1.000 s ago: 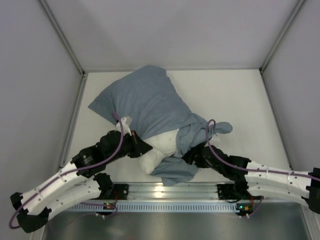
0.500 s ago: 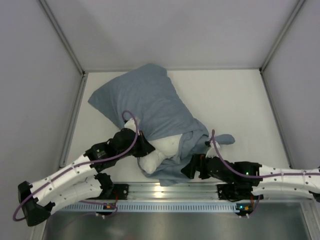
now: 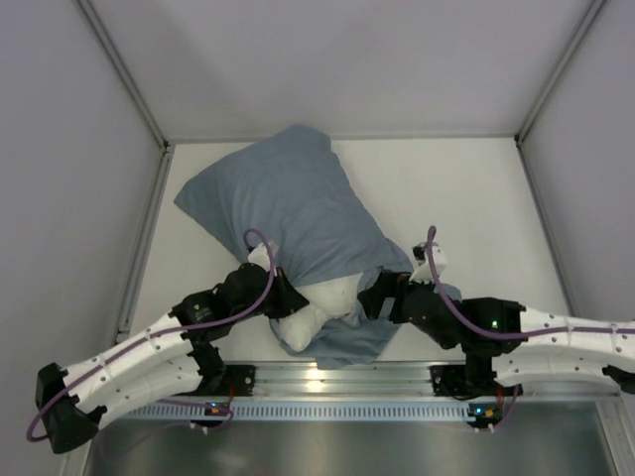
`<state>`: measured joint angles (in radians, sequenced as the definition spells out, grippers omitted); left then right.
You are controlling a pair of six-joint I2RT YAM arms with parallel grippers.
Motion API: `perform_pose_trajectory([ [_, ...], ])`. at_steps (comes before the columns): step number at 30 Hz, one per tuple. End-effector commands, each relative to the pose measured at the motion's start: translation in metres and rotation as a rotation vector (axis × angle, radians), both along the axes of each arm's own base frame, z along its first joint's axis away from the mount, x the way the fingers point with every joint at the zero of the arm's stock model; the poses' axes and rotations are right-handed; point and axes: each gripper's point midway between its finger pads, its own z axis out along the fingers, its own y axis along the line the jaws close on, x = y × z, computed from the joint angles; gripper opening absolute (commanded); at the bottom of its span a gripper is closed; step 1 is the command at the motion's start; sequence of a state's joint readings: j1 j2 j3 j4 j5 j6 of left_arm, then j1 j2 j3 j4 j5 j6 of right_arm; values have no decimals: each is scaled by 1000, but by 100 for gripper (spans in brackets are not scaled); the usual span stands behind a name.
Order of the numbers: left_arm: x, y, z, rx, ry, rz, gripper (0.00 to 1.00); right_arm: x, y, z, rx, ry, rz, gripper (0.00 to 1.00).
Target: Remove the pillowcase from the pillow
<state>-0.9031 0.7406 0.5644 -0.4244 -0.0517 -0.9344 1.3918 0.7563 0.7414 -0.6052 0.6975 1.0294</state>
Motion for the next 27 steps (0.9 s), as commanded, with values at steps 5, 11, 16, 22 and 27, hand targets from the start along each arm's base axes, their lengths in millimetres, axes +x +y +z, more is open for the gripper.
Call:
perform_pose_trajectory([
  [5, -1, -11, 27, -124, -31, -17, 0, 25, 16, 5, -161, -58, -116, 94],
  [11, -4, -7, 36, -160, -48, -13, 0, 42, 24, -4, -231, -36, -181, 81],
  [16, -7, -3, 50, -169, -69, -20, 0, 46, 14, -19, -257, -19, -211, 56],
  [22, -10, 6, 64, -170, -96, -12, 0, 52, -12, -33, -258, -2, -265, 17],
  [27, -15, 25, 92, -181, -144, 18, 0, 55, -48, -49, -269, 15, -323, 0],
])
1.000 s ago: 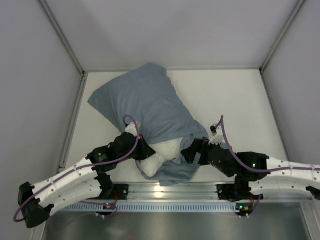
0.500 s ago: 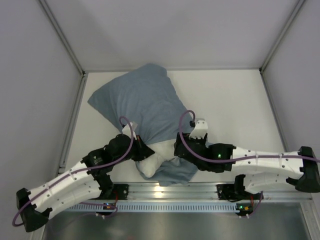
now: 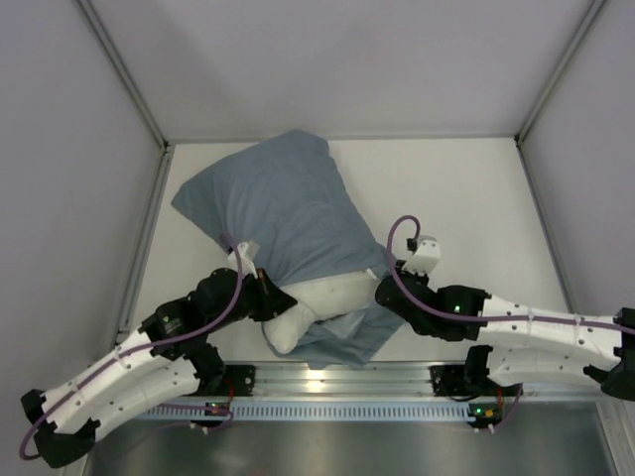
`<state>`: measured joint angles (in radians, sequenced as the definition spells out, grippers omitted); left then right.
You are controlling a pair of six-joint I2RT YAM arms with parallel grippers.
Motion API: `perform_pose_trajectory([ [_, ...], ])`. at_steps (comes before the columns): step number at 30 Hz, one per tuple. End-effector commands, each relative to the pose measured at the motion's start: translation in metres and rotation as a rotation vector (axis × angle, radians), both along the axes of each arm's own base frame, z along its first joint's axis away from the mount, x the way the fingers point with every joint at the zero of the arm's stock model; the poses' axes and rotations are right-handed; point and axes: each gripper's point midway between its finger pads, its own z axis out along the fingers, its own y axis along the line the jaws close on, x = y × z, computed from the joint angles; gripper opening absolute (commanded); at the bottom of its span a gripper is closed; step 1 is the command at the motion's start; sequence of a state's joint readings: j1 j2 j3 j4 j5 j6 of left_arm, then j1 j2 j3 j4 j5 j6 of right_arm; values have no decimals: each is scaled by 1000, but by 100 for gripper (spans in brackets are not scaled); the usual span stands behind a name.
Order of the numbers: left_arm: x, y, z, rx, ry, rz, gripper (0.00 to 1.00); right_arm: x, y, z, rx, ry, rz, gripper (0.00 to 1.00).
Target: Remove the pillowcase from the pillow
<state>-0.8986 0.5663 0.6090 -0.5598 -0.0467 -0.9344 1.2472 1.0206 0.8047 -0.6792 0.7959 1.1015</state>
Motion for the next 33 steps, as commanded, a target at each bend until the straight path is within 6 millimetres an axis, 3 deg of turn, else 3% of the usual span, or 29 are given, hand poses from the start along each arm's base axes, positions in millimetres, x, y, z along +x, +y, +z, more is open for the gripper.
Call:
perform_pose_trajectory([
  [1, -1, 9, 62, -116, -103, 25, 0, 9, -40, -11, -45, -15, -93, 0],
  [6, -10, 29, 101, -146, -160, 48, 0, 11, -76, -27, -42, -15, -169, 0],
  [10, -13, 41, 116, -144, -185, 64, 0, 14, -95, -33, -44, -10, -215, 0],
  [14, -15, 51, 124, -146, -203, 91, 0, 16, -101, -38, -63, -2, -232, 0],
  [18, -16, 47, 116, -138, -177, 80, 0, 20, -92, -34, -80, 3, -202, 0],
  [19, -15, 46, 112, -131, -168, 81, 0, 21, -81, -30, -51, 7, -165, 5],
  [21, -14, 44, 106, -124, -151, 80, 0, 21, -58, -17, 6, 2, -60, 79],
  [22, -13, 43, 104, -119, -150, 82, 0, 20, -54, -13, 19, 1, -38, 87],
  [25, -11, 38, 95, -103, -140, 67, 0, 16, -52, 3, 92, -19, -23, 100],
  [33, -13, -19, 51, -86, -44, -139, 0, 0, -66, 22, 298, -49, -22, 99],
])
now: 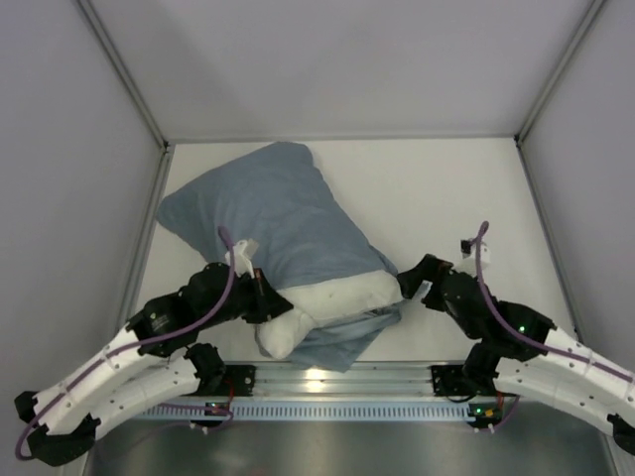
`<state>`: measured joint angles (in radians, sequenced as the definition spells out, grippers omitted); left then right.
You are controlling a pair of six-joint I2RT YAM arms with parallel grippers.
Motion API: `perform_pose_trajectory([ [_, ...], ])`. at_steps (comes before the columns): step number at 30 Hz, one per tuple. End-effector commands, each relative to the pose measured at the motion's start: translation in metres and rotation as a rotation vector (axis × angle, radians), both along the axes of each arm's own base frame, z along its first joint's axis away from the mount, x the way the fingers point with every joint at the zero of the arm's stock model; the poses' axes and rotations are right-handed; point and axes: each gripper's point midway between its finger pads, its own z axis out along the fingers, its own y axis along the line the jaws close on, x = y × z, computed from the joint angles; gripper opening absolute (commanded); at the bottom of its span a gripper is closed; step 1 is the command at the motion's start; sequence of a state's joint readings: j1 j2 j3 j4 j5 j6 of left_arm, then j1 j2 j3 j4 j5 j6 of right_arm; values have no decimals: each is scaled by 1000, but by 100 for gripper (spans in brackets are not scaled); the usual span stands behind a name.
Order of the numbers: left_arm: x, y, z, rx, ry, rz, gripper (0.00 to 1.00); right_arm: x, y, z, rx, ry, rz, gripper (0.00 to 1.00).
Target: Remove the pillowcase from the pillow
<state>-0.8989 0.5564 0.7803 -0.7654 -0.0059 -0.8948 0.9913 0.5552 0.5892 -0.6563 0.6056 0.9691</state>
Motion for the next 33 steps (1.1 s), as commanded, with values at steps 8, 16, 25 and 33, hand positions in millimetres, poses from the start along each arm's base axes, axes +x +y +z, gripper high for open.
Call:
perform_pose_trajectory([
  [8, 19, -74, 0, -154, -4, -154, 0, -37, 33, 11, 283, 89, 193, 99],
  [16, 15, -107, -7, -194, 35, -221, 0, -63, 103, -3, 521, 159, 485, 99],
  [25, 10, -125, -13, -179, 36, -248, 0, -62, 119, 31, 755, 46, 543, 99],
  [33, -4, -136, -13, -179, 39, -293, 0, -42, 89, 15, 673, 40, 337, 99],
])
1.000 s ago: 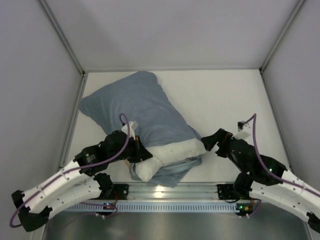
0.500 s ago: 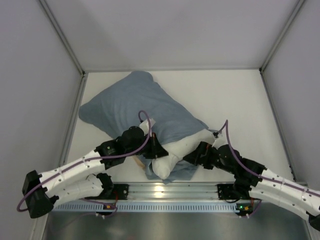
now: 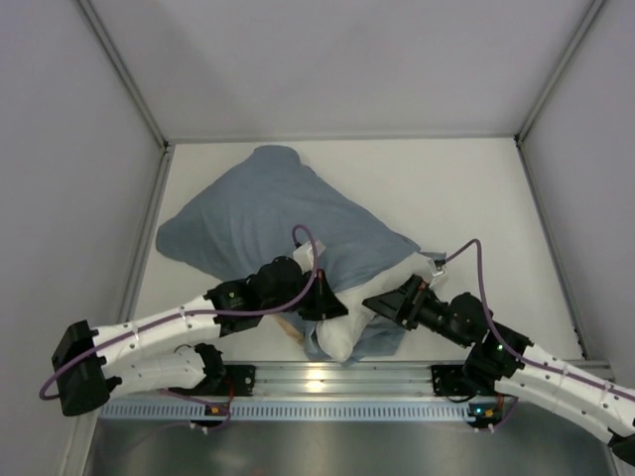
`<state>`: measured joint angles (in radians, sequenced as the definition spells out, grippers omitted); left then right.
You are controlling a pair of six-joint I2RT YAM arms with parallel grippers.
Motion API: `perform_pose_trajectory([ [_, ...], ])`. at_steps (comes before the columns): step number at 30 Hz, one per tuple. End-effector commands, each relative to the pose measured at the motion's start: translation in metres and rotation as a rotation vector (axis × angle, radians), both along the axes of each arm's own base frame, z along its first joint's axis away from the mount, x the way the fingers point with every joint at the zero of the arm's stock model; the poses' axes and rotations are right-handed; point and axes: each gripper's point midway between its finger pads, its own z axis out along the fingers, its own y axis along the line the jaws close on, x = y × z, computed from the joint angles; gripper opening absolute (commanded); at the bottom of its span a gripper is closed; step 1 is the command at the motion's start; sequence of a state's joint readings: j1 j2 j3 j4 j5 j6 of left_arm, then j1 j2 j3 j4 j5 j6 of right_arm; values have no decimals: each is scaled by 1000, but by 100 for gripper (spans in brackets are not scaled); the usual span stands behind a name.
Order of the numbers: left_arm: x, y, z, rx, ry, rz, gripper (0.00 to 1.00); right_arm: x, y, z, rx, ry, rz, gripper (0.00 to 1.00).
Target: Remove the pillowcase from the pillow
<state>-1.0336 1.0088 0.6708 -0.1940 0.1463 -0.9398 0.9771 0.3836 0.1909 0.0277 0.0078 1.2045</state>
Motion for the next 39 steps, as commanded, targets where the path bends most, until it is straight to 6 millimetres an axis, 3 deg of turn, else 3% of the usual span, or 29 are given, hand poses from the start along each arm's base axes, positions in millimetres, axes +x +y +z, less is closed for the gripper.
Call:
perform_pose_trajectory([
  [1, -9, -20, 36, -119, -46, -48, 0, 18, -16, 4, -8, 19, -140, 99],
  [6, -25, -25, 38, -120, -59, -77, 0, 32, -25, -13, -12, 75, -247, 99],
  [10, -32, -26, 29, -100, -50, -85, 0, 41, -23, -16, -36, 54, -274, 99],
  [11, -33, -27, 29, -104, -52, -88, 0, 44, -19, -7, -12, 33, -272, 99],
  [16, -39, -29, 27, -108, -45, -101, 0, 51, 0, -12, -89, 36, -232, 97],
  [17, -40, -30, 27, -109, -46, -104, 0, 51, 5, -21, -116, 48, -213, 92],
  [18, -44, -31, 29, -112, -45, -114, 0, 53, 11, -15, -88, 32, -203, 82],
  [20, -46, -31, 31, -117, -47, -119, 0, 53, 18, -22, -95, 43, -183, 67],
  [21, -48, -31, 31, -118, -48, -124, 0, 54, 22, -18, -71, 30, -177, 46],
  [23, -49, -30, 31, -122, -50, -125, 0, 53, 26, -22, -74, 35, -160, 19],
  [24, -49, -28, 31, -122, -50, -124, 0, 54, 27, -21, -73, 28, -156, 0],
  [26, -49, -25, 29, -119, -59, -120, 0, 54, 27, -19, -79, 16, -150, 0],
  [27, -48, -24, 28, -116, -61, -114, 5, 53, 27, -17, -82, 8, -145, 0],
  [28, -48, -22, 26, -109, -62, -109, 15, 53, 25, -16, -83, 6, -149, 0],
  [29, -45, -18, 24, -94, -68, -93, 45, 51, 21, -14, -83, 6, -155, 0],
  [30, -44, -16, 23, -83, -69, -85, 60, 51, 16, -15, -86, 7, -171, 0],
  [32, -44, -10, 23, -72, -67, -73, 82, 47, 6, -14, -84, 9, -190, 0],
  [33, -45, -9, 27, -81, -68, -75, 85, 47, 0, -16, -90, 10, -207, 0],
  [34, -47, -8, 32, -99, -69, -79, 98, 45, -4, -17, -94, 11, -211, 0],
  [39, -50, 5, 78, -223, -123, -74, 99, 35, -22, -22, -101, 16, -221, 0],
])
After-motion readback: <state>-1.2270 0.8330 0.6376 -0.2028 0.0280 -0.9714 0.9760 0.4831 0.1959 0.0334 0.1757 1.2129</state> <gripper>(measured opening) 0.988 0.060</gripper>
